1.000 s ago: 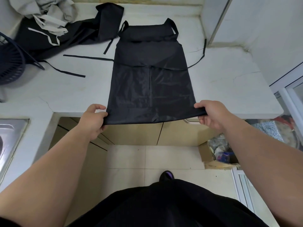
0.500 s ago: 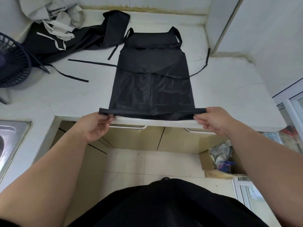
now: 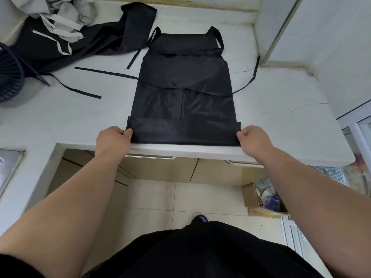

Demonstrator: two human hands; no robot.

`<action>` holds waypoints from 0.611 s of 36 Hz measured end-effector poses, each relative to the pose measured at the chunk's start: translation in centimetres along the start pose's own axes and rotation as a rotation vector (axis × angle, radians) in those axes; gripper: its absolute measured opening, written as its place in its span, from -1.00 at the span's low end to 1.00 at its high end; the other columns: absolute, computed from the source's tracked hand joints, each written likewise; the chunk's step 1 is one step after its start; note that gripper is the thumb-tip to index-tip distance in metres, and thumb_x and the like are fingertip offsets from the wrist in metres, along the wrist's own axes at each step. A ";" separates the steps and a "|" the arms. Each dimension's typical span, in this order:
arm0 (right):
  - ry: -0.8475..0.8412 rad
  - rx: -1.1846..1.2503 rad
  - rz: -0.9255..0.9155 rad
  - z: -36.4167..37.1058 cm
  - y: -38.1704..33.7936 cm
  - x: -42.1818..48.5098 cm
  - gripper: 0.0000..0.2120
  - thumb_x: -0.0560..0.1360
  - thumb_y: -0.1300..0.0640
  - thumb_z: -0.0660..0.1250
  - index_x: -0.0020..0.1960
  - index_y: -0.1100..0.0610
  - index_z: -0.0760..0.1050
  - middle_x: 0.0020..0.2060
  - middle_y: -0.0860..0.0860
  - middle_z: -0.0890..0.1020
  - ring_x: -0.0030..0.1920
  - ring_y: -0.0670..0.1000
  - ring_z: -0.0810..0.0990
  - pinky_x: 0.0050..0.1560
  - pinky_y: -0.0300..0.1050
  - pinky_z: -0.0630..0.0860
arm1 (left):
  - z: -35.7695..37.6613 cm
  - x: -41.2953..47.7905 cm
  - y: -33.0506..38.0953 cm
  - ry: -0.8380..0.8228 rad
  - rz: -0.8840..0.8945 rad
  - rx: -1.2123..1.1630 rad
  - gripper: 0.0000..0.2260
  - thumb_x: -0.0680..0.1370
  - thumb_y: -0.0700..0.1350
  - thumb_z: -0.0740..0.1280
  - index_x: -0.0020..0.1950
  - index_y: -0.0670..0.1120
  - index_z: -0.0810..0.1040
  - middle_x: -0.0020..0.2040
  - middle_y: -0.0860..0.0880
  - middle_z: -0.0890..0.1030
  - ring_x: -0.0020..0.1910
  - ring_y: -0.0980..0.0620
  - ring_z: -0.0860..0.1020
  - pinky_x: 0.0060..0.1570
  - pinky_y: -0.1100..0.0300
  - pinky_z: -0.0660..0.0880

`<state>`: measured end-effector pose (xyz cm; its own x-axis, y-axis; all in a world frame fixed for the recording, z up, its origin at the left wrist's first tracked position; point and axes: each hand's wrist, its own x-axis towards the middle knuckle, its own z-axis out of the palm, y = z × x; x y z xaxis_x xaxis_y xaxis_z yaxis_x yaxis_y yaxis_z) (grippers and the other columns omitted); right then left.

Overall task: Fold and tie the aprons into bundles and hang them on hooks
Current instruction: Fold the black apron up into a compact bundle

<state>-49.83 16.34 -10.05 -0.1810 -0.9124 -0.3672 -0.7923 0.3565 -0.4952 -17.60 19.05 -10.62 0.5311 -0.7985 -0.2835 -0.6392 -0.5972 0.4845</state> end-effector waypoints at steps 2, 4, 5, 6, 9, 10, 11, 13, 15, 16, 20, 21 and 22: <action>0.053 -0.043 0.004 0.3 -0.1 0.0 -0.67 0.60 0.17 0.11 -0.35 0.16 0.26 -0.43 0.04 0.35 -0.32 0.14 0.38 -0.37 -0.11 0.23 | 0.5 -0.2 0.5 0.096 0.000 0.082 -0.74 0.58 0.01 0.27 0.04 -0.19 0.54 0.15 -0.23 0.46 0.07 -0.23 0.45 -0.06 0.01 0.41; 0.108 -0.068 0.034 0.7 -0.5 -0.3 -0.84 0.60 0.14 0.12 0.00 0.20 0.43 -0.15 0.10 0.50 -0.03 0.22 0.49 -0.13 -0.06 0.39 | 1.0 -0.8 0.9 0.189 0.130 0.215 -0.62 0.56 -0.06 0.31 0.32 -0.19 0.41 0.37 -0.22 0.32 0.28 -0.26 0.32 0.13 -0.10 0.37; 0.157 -0.116 0.023 0.8 -0.9 -0.6 -0.75 0.59 0.12 0.14 0.20 0.21 0.40 0.03 0.15 0.50 0.10 0.24 0.47 0.01 -0.01 0.40 | 1.4 -1.1 1.2 0.224 0.307 0.270 -0.59 0.54 -0.12 0.32 0.36 -0.18 0.37 0.41 -0.21 0.30 0.31 -0.28 0.31 0.16 -0.14 0.36; 0.203 -0.191 -0.034 1.2 -1.4 -0.8 -0.67 0.58 0.11 0.16 0.31 0.19 0.36 0.15 0.18 0.47 0.17 0.24 0.45 0.09 0.03 0.39 | 1.8 -1.3 1.7 0.224 0.525 0.301 -0.58 0.51 -0.18 0.33 0.37 -0.16 0.40 0.42 -0.22 0.33 0.32 -0.29 0.33 0.17 -0.17 0.38; 0.249 -0.382 -0.419 2.7 -3.4 -1.2 -0.57 0.56 -0.02 0.10 0.38 0.11 0.35 0.26 0.16 0.43 0.19 0.23 0.43 0.19 0.05 0.34 | 3.5 -2.1 3.5 0.029 0.947 0.431 -0.55 0.55 -0.11 0.27 0.45 -0.05 0.36 0.50 -0.14 0.28 0.47 -0.20 0.23 0.40 -0.22 0.19; 0.169 -0.435 -0.511 3.4 -4.0 -1.2 -0.53 0.57 -0.07 0.05 0.41 0.08 0.31 0.34 0.14 0.37 0.24 0.23 0.39 0.27 0.08 0.28 | 4.0 -2.6 4.2 -0.082 0.935 0.483 -0.53 0.61 -0.03 0.19 0.52 0.01 0.23 0.56 -0.06 0.14 0.54 -0.11 0.07 0.46 -0.17 0.02; 0.064 -0.485 -0.543 4.1 -4.4 -1.3 -0.51 0.59 -0.10 0.00 0.47 0.04 0.22 0.43 0.12 0.26 0.33 0.21 0.31 0.37 0.11 0.16 | 4.6 -2.9 4.7 -0.175 0.892 0.525 -0.50 0.63 0.05 0.10 0.56 0.04 0.10 0.59 0.00 0.01 0.56 -0.03 -0.06 0.48 -0.12 -0.11; -0.110 -0.551 -0.490 5.3 -4.5 -1.1 -0.48 0.63 -0.14 -0.07 0.55 -0.02 0.01 0.54 0.06 0.03 0.47 0.17 0.09 0.49 0.10 -0.10 | 5.5 -3.0 4.9 -0.282 0.829 0.608 -0.47 0.64 0.15 -0.02 0.58 0.09 -0.07 0.59 0.06 -0.13 0.55 0.02 -0.17 0.48 -0.09 -0.21; -0.181 -0.575 -0.425 5.6 -4.0 -0.9 -0.43 0.61 -0.21 -0.13 0.56 -0.02 -0.10 0.55 0.05 -0.07 0.51 0.14 -0.02 0.50 0.05 -0.20 | 5.7 -2.5 4.3 -0.336 0.766 0.650 -0.44 0.61 0.26 -0.10 0.56 0.16 -0.17 0.58 0.06 -0.21 0.55 0.02 -0.23 0.48 -0.09 -0.24; -0.186 -0.581 -0.408 5.5 -3.7 -0.8 -0.40 0.60 -0.24 -0.15 0.56 -0.02 -0.12 0.55 0.06 -0.09 0.52 0.14 -0.05 0.50 0.03 -0.22 | 5.5 -2.2 3.8 -0.340 0.724 0.651 -0.42 0.58 0.31 -0.11 0.55 0.19 -0.19 0.57 0.07 -0.24 0.54 0.01 -0.24 0.49 -0.09 -0.24; -0.198 -0.569 -0.357 4.3 -2.9 -0.3 -0.25 0.51 -0.38 -0.09 0.56 0.00 -0.14 0.55 0.06 -0.10 0.52 0.12 -0.04 0.52 0.00 -0.17 | 4.1 -1.7 2.3 -0.317 0.624 0.672 -0.29 0.49 0.43 -0.08 0.54 0.20 -0.22 0.57 0.08 -0.26 0.54 0.00 -0.25 0.49 -0.07 -0.23; -0.205 -0.566 -0.355 4.0 -2.8 -0.2 -0.19 0.48 -0.42 -0.05 0.56 0.01 -0.13 0.55 0.06 -0.09 0.52 0.11 -0.02 0.52 0.00 -0.14 | 3.8 -1.7 2.2 -0.315 0.612 0.679 -0.27 0.47 0.45 -0.06 0.54 0.20 -0.22 0.57 0.08 -0.25 0.54 0.00 -0.24 0.49 -0.07 -0.21; -0.207 -0.564 -0.365 3.6 -2.6 -0.2 -0.14 0.44 -0.45 0.00 0.56 0.02 -0.11 0.54 0.06 -0.06 0.51 0.11 0.02 0.52 -0.01 -0.09 | 3.5 -1.5 2.3 -0.312 0.599 0.684 -0.24 0.46 0.46 -0.03 0.55 0.19 -0.22 0.57 0.08 -0.24 0.55 0.01 -0.23 0.50 -0.07 -0.19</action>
<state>-45.61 16.28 -11.51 0.2244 -0.8770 -0.4249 -0.9727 -0.1753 -0.1519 -21.83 18.66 -12.01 -0.0983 -0.9109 -0.4008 -0.9949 0.0805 0.0610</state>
